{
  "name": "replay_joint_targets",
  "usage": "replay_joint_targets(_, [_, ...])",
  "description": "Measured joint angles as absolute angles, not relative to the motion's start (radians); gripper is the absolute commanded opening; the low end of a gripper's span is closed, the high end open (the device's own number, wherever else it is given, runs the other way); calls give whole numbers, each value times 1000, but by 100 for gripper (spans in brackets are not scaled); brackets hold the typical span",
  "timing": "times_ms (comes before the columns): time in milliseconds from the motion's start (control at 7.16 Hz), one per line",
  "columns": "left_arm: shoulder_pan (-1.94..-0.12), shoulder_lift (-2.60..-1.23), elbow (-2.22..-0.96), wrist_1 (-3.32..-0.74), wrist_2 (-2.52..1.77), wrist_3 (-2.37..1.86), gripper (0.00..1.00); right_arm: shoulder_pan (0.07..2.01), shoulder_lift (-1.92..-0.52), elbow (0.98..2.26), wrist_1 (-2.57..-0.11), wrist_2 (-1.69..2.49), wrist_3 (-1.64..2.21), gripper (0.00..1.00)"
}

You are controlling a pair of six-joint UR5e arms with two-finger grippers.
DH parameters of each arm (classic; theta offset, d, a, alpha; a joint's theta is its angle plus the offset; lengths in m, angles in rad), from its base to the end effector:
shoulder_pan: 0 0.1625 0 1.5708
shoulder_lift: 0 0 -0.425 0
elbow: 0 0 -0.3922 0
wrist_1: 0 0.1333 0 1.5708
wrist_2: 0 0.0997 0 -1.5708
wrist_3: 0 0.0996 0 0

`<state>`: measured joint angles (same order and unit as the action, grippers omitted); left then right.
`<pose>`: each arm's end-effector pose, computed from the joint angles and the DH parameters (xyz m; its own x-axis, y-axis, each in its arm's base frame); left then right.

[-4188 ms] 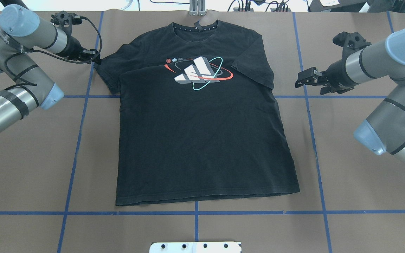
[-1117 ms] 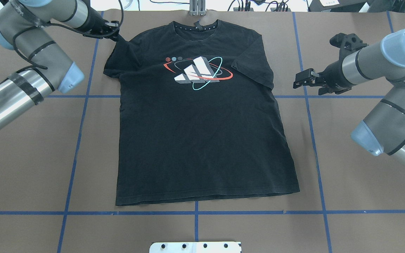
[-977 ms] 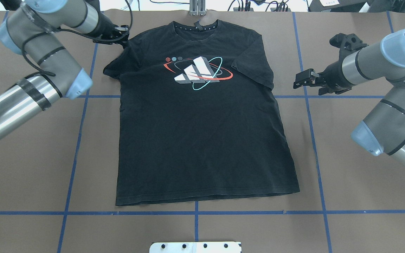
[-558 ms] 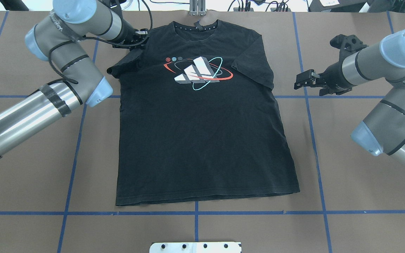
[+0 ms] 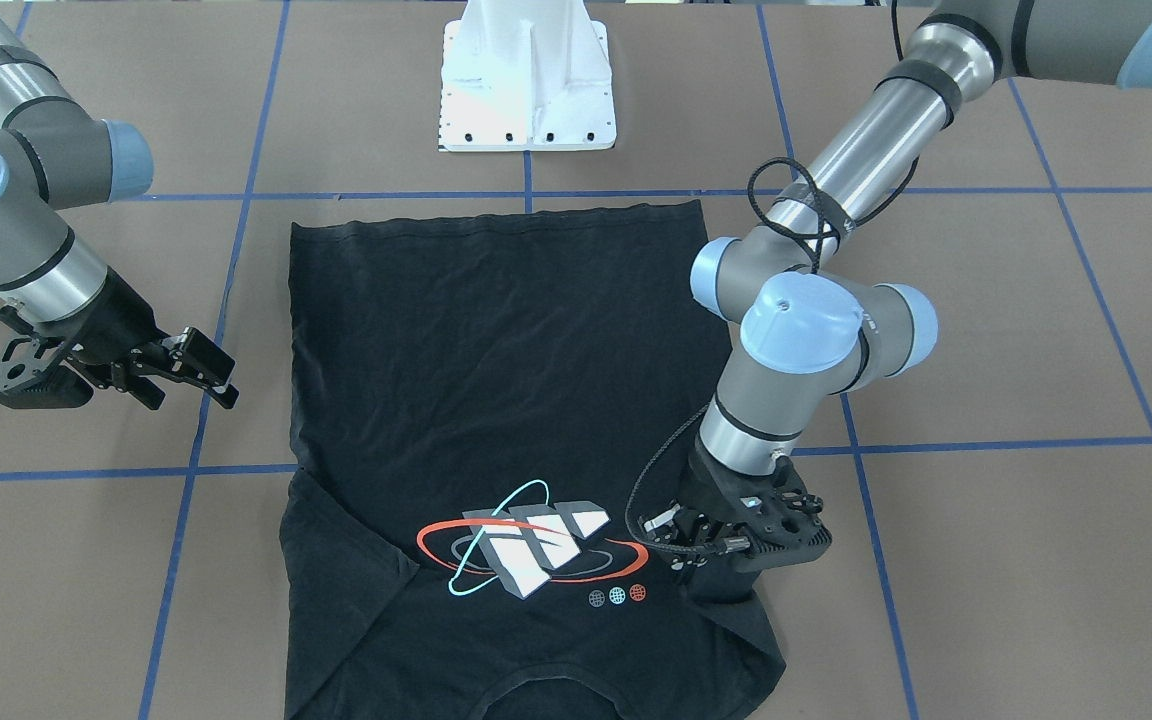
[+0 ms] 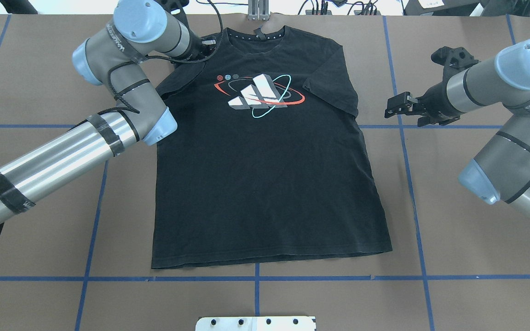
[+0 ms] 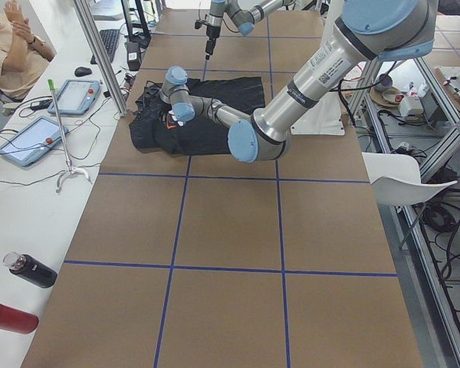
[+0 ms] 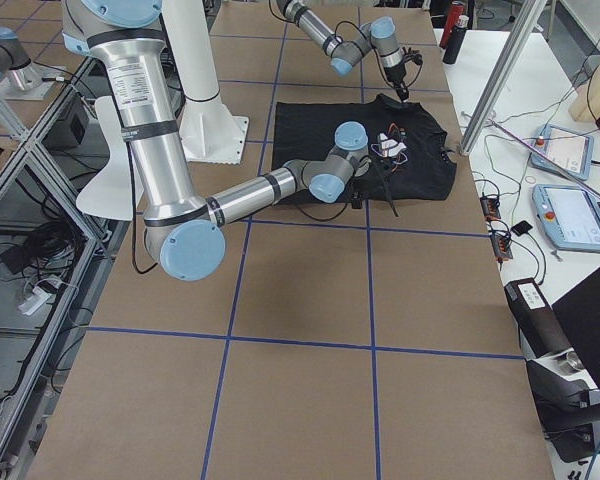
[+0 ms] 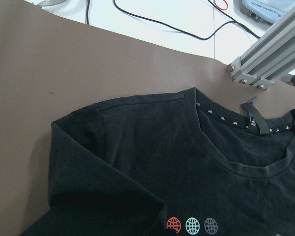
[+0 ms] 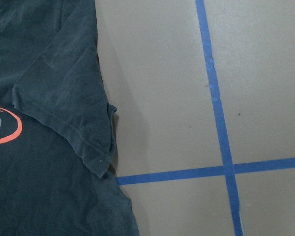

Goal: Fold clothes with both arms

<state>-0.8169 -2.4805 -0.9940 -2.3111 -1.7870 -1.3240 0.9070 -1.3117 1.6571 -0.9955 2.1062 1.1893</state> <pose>0.4928 -0.6884 0.2541 0.4592 -0.1405 -0.8771 0.4855 0.8666 0.1154 -0.3087 -0.5285 0.4130 0.5052 0.1261 0.8538 -0.2577 0.9662 0.0098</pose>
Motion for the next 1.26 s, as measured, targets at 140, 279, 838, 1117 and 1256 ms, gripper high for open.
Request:
replay_joint_targets(140, [-808,-2493,-977,-2322,-1765,-1343,0,906,-1311,1651,-996,2106,1189,100])
replay_joint_targets(279, [-799,-2500,-967,-2329,-1755,-1362,63,904,-1309,1645,-996,2106,1189,100])
replay_joint_targets(838, [-775,-2453,-1047,-2330,-1743,-1372,90,888,-1271,1651,-1001,2089,1296,100])
replay_joint_targets(1117, [-771,-2319,-1253,-2324,-1768,-1370,92,809,-1271,1718,-1008,2012,1508,100])
replay_joint_targets(1256, [-771,-2260,-1346,-2322,-1802,-1370,92,748,-1288,1764,-1023,1958,1607,100])
